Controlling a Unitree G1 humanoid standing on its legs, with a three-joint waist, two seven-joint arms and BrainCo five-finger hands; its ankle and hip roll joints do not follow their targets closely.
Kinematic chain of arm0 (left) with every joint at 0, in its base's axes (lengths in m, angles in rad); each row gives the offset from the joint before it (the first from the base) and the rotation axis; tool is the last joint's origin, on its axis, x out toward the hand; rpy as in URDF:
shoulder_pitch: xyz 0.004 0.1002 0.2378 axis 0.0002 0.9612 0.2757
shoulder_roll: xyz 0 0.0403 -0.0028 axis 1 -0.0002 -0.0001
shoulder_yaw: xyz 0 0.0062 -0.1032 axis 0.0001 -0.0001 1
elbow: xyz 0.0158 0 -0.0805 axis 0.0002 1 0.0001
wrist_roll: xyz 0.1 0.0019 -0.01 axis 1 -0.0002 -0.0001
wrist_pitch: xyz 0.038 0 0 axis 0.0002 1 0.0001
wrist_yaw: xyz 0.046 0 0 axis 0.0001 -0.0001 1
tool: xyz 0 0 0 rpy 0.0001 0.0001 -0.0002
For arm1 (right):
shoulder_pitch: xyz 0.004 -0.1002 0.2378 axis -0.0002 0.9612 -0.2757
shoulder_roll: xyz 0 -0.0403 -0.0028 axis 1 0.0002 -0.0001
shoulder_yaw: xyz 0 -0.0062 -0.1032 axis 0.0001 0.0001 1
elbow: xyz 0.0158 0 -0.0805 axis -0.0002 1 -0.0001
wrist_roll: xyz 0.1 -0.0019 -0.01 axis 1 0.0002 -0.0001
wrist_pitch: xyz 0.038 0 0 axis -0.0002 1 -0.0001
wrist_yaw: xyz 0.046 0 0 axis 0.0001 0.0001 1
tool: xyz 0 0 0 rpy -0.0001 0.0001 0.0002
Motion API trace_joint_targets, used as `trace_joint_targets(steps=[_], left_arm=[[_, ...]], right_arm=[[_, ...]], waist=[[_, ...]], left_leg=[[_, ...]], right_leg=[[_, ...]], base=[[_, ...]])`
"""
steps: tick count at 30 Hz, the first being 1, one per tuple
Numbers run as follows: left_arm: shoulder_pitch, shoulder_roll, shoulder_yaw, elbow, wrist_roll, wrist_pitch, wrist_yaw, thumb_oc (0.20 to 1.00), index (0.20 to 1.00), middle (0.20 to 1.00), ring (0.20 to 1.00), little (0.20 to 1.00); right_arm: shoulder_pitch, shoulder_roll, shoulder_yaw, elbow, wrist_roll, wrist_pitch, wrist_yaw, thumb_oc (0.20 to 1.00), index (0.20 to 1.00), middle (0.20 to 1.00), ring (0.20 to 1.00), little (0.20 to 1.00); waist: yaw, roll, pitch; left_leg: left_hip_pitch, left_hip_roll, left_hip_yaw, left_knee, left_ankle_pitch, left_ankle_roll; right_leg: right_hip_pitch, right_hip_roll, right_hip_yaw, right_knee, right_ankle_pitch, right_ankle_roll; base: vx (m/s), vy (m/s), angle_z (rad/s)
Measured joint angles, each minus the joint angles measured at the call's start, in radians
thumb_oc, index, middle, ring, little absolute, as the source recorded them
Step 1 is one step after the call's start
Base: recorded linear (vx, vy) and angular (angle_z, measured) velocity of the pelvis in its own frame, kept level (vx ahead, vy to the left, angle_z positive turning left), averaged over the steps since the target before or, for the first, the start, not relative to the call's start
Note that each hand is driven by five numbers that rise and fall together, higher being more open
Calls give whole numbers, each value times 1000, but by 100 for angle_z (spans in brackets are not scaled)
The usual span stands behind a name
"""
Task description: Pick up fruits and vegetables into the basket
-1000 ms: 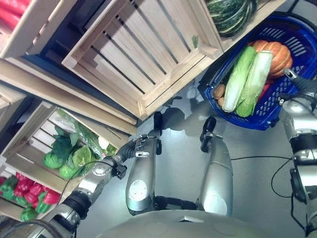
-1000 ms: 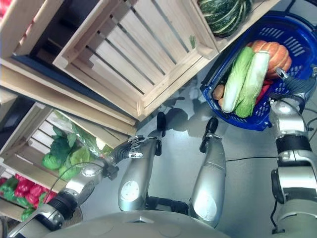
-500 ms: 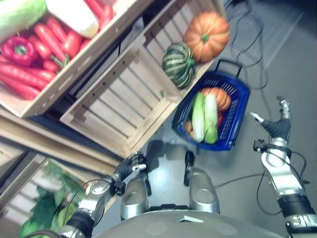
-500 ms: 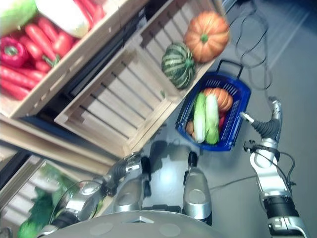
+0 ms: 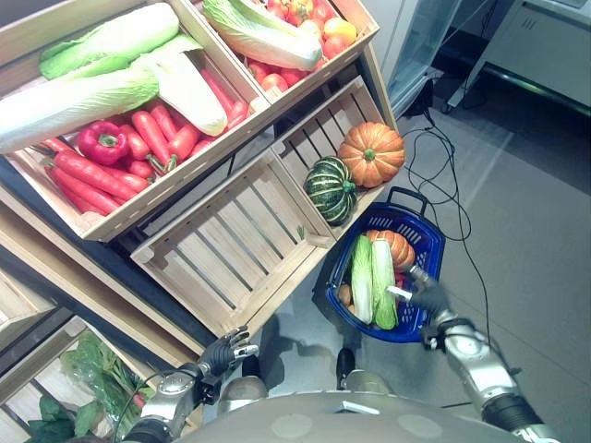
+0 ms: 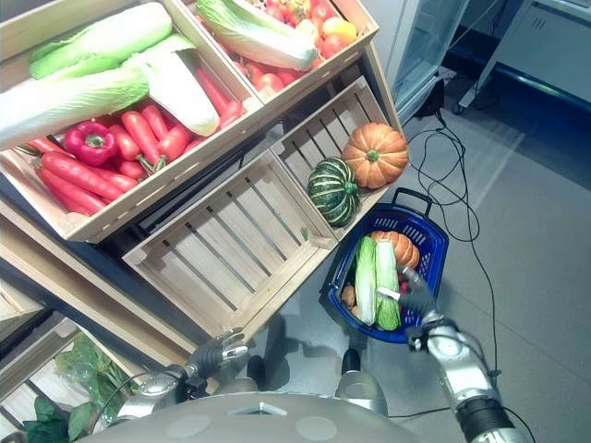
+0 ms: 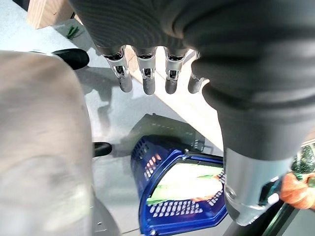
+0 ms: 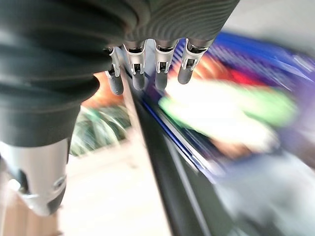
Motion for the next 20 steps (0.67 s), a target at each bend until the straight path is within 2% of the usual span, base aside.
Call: trace_joint_targets(steps=[5, 10, 15, 20], left_arm=[[-49, -9, 0, 93, 55, 38, -34, 1000, 1000, 1000, 1000, 1000], [-89, -38, -7, 171, 97, 58, -43, 1000, 1000, 1000, 1000, 1000], [-119, -49, -8, 207, 96, 102, -58, 1000, 1000, 1000, 1000, 1000], [-141, -60, -7, 238, 107, 136, -71, 1000, 1000, 1000, 1000, 1000]], right_arm=[[-33, 106, 33, 267, 28, 60, 103, 1000, 1000, 1000, 1000, 1000], [-82, 115, 35, 427, 82, 76, 149, 1000, 1000, 1000, 1000, 1000], [-101, 121, 11, 507, 82, 100, 226, 1000, 1000, 1000, 1000, 1000], [-123, 113, 0, 542, 81, 121, 262, 1000, 1000, 1000, 1000, 1000]], waist=[[10, 6, -11], [10, 18, -39], [10, 26, -47], [9, 36, -60]], left_leg=[[9, -1, 1, 0, 1, -1], [14, -2, 2, 0, 2, 0], [35, -2, 9, -1, 1, 0], [42, 0, 17, -1, 1, -1]], right_leg=[[15, -3, -17, -12, 10, 0], [19, -5, -19, -12, 13, 1], [34, -4, -15, -13, 12, 1], [38, -4, -17, -13, 14, 1]], base=[[-44, 50, 0], [-31, 51, -1], [-14, 28, -3], [3, 11, -5]])
